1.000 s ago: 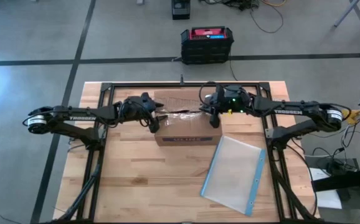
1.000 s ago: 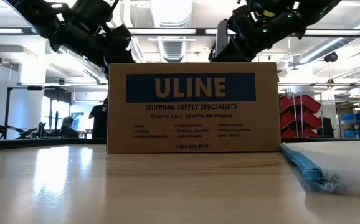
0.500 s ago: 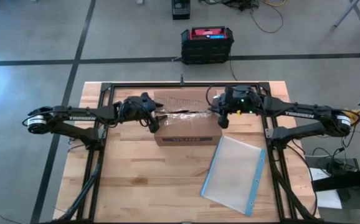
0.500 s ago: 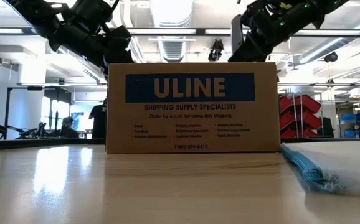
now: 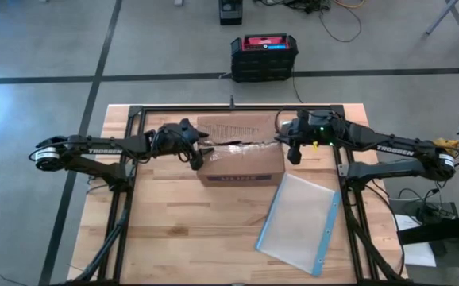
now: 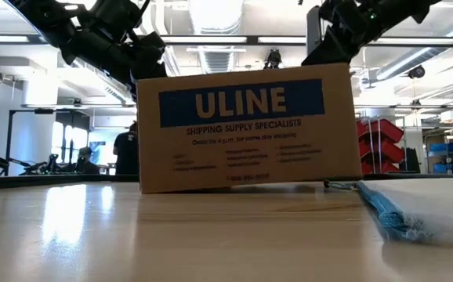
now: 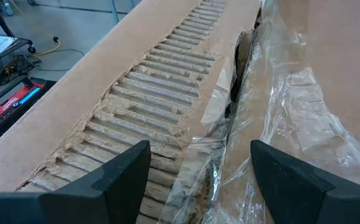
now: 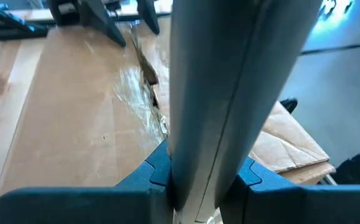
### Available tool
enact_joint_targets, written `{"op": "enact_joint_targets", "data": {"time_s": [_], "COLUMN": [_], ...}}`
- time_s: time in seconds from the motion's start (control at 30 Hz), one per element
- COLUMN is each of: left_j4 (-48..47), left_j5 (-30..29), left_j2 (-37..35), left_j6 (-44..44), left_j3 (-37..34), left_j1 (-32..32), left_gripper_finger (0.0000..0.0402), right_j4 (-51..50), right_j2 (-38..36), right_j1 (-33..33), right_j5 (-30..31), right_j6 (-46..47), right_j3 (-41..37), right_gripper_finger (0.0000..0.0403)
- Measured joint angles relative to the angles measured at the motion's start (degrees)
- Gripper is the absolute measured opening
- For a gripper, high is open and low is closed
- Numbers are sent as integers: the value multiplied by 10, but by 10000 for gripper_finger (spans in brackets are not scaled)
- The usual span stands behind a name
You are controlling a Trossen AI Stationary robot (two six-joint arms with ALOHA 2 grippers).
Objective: Pack items into zip bag
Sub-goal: Open the cardboard box using a gray knife
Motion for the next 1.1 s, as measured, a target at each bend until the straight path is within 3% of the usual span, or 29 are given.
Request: {"op": "enact_joint_targets", "data": {"time_s": [0.13,0.27,0.5,0.73,0.93,1.1], "left_j4": [-1,-6,-16,-36,50,134], "left_j5": [-1,-6,-11,-12,6,23], "left_j2": [0,0,-14,-51,-66,-66], "left_j6": [0,-5,-16,-10,35,86], "left_j3": [0,-1,-2,-3,-5,-4], "left_j1": [0,1,1,1,-8,-37], "left_gripper_finger": [259,259,259,259,258,258], "right_j4": [20,105,223,368,417,427], "right_j2": [-9,-6,-2,-6,-5,-5], "right_j1": [0,-1,1,27,60,111], "right_j5": [4,16,148,212,273,340], "right_j6": [7,22,119,241,317,317], "right_j3": [-1,-22,-99,-181,-216,-218], "right_gripper_finger": [56,56,56,56,56,56]}}
